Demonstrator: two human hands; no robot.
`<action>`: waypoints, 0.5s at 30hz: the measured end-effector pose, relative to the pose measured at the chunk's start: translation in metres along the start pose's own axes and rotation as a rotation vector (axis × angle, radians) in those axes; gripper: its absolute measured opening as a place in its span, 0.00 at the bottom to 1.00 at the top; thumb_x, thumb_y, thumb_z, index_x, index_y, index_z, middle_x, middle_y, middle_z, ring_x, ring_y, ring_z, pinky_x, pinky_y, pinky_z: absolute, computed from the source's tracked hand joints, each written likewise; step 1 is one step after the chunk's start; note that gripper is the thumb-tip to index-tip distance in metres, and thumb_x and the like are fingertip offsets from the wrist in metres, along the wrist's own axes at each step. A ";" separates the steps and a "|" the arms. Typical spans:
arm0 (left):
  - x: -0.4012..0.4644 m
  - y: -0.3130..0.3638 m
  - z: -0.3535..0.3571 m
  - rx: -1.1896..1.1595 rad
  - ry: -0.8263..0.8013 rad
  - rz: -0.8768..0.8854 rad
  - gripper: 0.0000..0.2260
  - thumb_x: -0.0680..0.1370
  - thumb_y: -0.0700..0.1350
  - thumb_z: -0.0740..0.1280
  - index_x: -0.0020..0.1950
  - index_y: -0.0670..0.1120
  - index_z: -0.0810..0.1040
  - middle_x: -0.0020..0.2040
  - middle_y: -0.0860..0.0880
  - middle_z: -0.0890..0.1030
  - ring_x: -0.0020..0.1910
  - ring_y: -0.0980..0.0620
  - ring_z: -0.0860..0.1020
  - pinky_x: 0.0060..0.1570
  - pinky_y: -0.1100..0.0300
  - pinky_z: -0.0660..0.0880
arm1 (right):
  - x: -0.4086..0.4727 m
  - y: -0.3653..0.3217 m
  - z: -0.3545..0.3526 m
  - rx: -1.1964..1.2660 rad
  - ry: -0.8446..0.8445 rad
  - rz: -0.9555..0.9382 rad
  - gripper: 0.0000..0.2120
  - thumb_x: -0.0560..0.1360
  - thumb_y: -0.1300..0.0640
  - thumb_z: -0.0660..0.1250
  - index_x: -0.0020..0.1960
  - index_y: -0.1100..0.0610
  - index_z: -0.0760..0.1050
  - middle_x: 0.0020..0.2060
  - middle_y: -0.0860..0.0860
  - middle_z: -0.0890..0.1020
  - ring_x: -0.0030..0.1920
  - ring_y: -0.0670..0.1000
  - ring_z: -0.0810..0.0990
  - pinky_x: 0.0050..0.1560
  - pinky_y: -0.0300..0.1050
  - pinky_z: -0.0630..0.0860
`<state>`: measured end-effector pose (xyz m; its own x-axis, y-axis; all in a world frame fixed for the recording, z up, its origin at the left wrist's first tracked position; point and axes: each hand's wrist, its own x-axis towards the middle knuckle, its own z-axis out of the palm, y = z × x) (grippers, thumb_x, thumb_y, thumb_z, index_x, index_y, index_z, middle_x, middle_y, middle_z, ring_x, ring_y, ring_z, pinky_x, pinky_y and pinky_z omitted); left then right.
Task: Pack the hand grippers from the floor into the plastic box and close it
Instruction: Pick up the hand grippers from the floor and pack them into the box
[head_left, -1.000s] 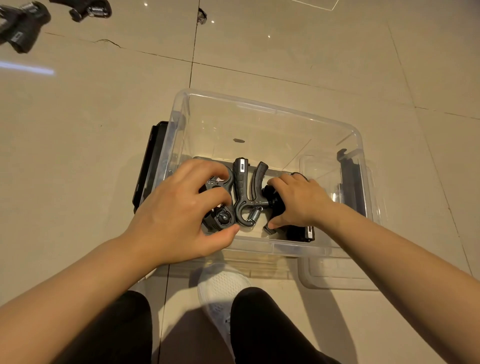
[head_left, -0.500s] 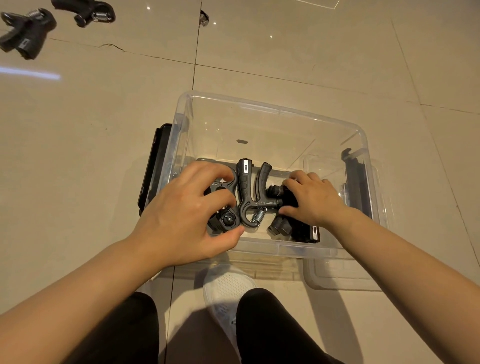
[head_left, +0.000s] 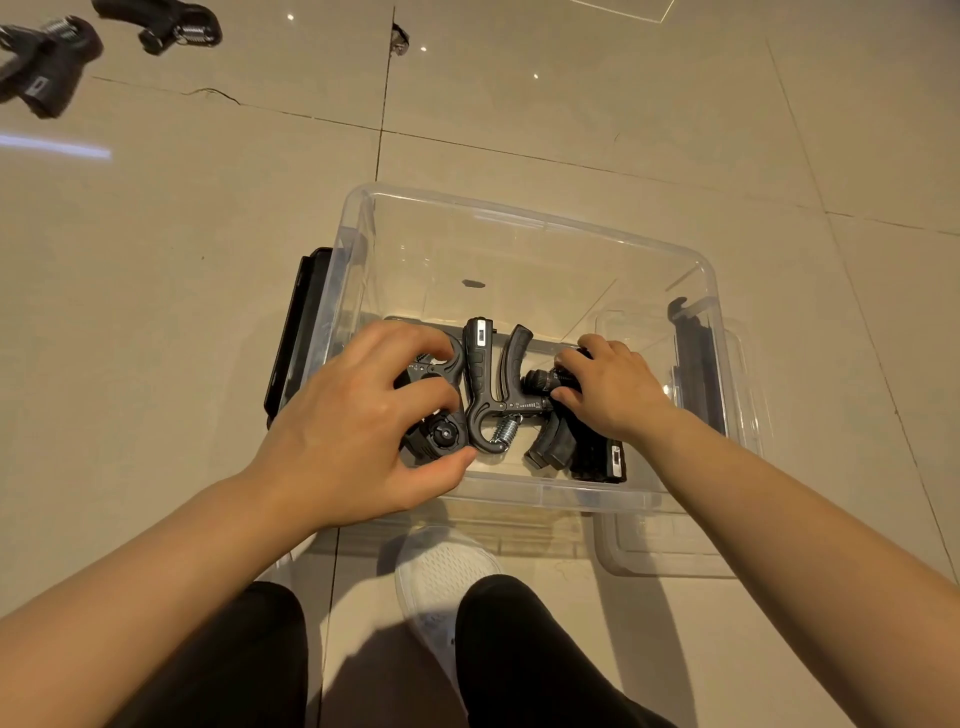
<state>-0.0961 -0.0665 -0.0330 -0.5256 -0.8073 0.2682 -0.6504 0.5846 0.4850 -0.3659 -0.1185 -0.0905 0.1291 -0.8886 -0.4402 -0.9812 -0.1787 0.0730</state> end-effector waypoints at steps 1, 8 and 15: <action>0.000 0.000 0.000 0.002 0.002 0.003 0.16 0.70 0.57 0.67 0.42 0.45 0.81 0.54 0.45 0.77 0.57 0.47 0.72 0.49 0.60 0.69 | 0.000 0.000 0.000 -0.002 0.001 0.000 0.21 0.79 0.45 0.58 0.68 0.53 0.66 0.67 0.57 0.66 0.64 0.60 0.66 0.64 0.53 0.64; 0.000 0.000 0.001 -0.005 0.024 0.001 0.16 0.70 0.58 0.68 0.43 0.44 0.81 0.53 0.45 0.77 0.55 0.47 0.73 0.47 0.60 0.70 | 0.001 0.000 0.002 0.030 0.000 0.022 0.21 0.78 0.46 0.59 0.68 0.53 0.65 0.67 0.57 0.66 0.65 0.60 0.65 0.64 0.53 0.63; 0.003 0.001 -0.004 -0.078 0.104 -0.139 0.25 0.69 0.61 0.68 0.56 0.44 0.78 0.55 0.47 0.75 0.57 0.50 0.71 0.56 0.67 0.66 | -0.030 -0.016 -0.045 0.589 0.122 -0.106 0.20 0.73 0.53 0.70 0.64 0.47 0.71 0.68 0.48 0.68 0.67 0.50 0.68 0.67 0.49 0.67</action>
<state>-0.0968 -0.0685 -0.0283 -0.3719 -0.8861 0.2767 -0.6661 0.4624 0.5852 -0.3478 -0.1082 -0.0386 0.2117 -0.9270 -0.3097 -0.8721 -0.0362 -0.4879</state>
